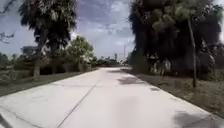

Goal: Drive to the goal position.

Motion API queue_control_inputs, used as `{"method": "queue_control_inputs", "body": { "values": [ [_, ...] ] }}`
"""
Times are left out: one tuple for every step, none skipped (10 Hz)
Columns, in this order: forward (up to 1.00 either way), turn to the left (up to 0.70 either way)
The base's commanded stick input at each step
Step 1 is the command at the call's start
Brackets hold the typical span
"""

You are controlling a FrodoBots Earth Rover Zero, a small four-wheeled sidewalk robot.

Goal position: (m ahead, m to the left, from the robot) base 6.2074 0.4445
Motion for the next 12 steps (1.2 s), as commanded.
{"method": "queue_control_inputs", "body": {
  "values": [
    [0.70, 0.00],
    [0.70, 0.00],
    [0.70, 0.00],
    [0.70, 0.00],
    [0.70, 0.00],
    [0.70, 0.00],
    [0.70, 0.00],
    [0.70, 0.00],
    [0.70, 0.00],
    [0.70, 0.00],
    [0.70, 0.00],
    [0.70, 0.00]
  ]
}}
